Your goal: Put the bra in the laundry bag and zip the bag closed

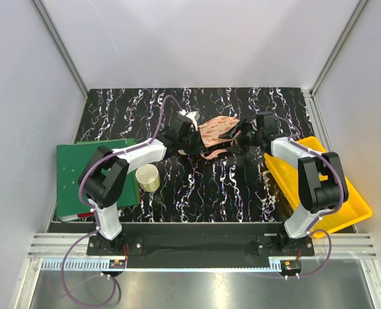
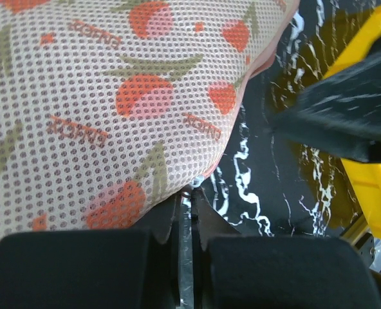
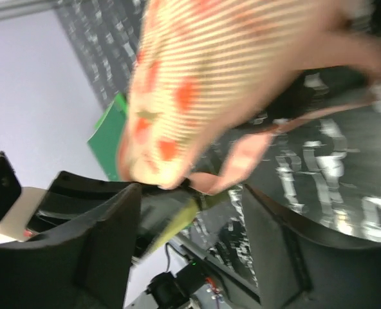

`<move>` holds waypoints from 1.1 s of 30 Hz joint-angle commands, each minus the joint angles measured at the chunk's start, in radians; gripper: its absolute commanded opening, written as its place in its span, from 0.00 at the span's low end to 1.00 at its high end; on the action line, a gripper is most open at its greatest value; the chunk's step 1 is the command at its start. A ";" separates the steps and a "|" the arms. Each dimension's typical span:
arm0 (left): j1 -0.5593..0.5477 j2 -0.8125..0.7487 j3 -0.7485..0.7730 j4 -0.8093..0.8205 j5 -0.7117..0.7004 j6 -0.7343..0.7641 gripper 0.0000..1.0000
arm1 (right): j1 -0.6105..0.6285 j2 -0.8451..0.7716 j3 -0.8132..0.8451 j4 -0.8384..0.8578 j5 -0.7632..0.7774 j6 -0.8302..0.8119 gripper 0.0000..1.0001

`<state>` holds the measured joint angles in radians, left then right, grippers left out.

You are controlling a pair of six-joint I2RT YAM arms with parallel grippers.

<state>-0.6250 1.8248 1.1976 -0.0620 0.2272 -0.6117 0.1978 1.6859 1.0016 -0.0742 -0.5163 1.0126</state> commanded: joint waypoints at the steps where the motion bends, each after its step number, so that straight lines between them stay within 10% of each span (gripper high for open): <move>1: -0.039 -0.004 0.046 0.057 -0.005 -0.007 0.00 | 0.064 0.050 0.023 0.180 -0.004 0.148 0.65; 6: -0.047 -0.018 0.046 0.051 -0.003 0.007 0.00 | 0.086 0.130 0.049 0.229 -0.019 0.196 0.56; 14: 0.028 -0.090 -0.050 0.021 -0.045 0.041 0.00 | 0.003 0.193 0.112 0.215 -0.103 0.108 0.00; 22: 0.153 -0.156 -0.145 -0.009 -0.075 0.072 0.00 | -0.078 0.376 0.381 -0.031 -0.301 -0.167 0.00; 33: -0.005 -0.107 -0.043 0.053 -0.026 0.024 0.00 | -0.003 0.105 0.304 -0.283 0.030 -0.298 0.79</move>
<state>-0.5835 1.7115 1.0813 -0.0658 0.1894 -0.5808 0.1780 2.0113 1.3895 -0.2737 -0.6334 0.7593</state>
